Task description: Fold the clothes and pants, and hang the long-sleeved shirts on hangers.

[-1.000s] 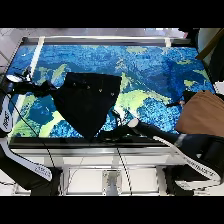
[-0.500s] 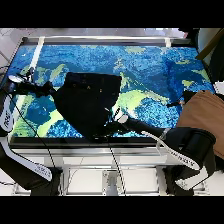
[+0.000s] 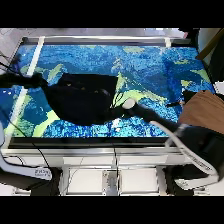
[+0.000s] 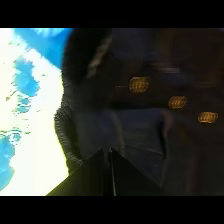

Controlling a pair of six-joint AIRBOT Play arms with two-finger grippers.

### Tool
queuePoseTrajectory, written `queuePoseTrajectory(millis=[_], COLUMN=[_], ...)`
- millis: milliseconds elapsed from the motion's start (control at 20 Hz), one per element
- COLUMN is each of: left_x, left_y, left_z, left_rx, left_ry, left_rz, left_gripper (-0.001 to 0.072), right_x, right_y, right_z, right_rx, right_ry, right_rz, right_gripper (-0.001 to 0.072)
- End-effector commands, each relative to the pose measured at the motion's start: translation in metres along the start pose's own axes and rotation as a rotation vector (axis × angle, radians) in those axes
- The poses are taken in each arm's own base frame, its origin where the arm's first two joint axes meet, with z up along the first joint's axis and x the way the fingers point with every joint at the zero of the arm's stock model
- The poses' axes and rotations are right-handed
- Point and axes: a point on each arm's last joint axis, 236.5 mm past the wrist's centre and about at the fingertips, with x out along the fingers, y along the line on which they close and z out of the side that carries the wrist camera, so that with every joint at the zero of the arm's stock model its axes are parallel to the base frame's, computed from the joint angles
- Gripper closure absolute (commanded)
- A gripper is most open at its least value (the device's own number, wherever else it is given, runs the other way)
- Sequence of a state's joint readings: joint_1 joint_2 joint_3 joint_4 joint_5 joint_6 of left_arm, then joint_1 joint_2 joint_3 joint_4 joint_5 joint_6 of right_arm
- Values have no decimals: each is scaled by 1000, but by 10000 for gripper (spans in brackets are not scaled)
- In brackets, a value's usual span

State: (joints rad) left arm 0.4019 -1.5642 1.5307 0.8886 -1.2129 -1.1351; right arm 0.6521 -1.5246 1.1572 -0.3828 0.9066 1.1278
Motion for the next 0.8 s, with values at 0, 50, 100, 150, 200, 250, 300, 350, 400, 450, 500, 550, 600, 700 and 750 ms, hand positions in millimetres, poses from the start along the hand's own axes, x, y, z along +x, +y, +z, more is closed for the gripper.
queuePoseTrajectory(millis=[0, 50, 100, 150, 200, 250, 300, 350, 400, 450, 500, 550, 600, 700, 750], left_x=[-109, -148, -180, -210, -231, -248, -259, -266, -265, -257, -241, -222, -198, -138, -110], left_y=[-46, -61, -78, -100, -123, -151, -175, -197, -214, -227, -237, -241, -238, -193, -161], left_z=[23, 29, 31, 29, 23, 15, 8, -1, -7, -14, -21, -25, -27, -19, -10], left_rx=[140, 177, 215, 259, 300, 351, 393, 425, 430, 410, 407, 408, 408, 354, 290], left_ry=[-179, -263, -331, -396, -443, -484, -512, -527, -525, -493, -436, -378, -317, -178, -137], left_rz=[50, 85, 112, 126, 129, 116, 97, 66, 24, -26, -74, -110, -121, -5, 73], left_gripper=[679, 679, 680, 680, 680, 680, 680, 680, 680, 680, 680, 680, 680, 680, 680], right_x=[-106, -142, -180, -213, -245, -269, -289, -302, -309, -313, -312, -308, -306, -307, -311], right_y=[82, 114, 148, 178, 207, 230, 249, 260, 261, 252, 234, 209, 178, 110, 72], right_z=[24, 32, 41, 49, 55, 58, 60, 64, 68, 75, 83, 90, 98, 122, 137], right_rx=[-217, -284, -360, -423, -481, -519, -553, -582, -602, -594, -575, -551, -506, -384, -311], right_ry=[-58, -121, -213, -307, -399, -462, -510, -546, -563, -570, -560, -528, -488, -435, -427], right_rz=[15, 7, -13, -38, -65, -84, -96, -116, -154, -202, -265, -331, -397, -497, -531], right_gripper=[697, 697, 697, 698, 699, 700, 700, 700, 700, 702, 702, 702, 702, 702, 702])
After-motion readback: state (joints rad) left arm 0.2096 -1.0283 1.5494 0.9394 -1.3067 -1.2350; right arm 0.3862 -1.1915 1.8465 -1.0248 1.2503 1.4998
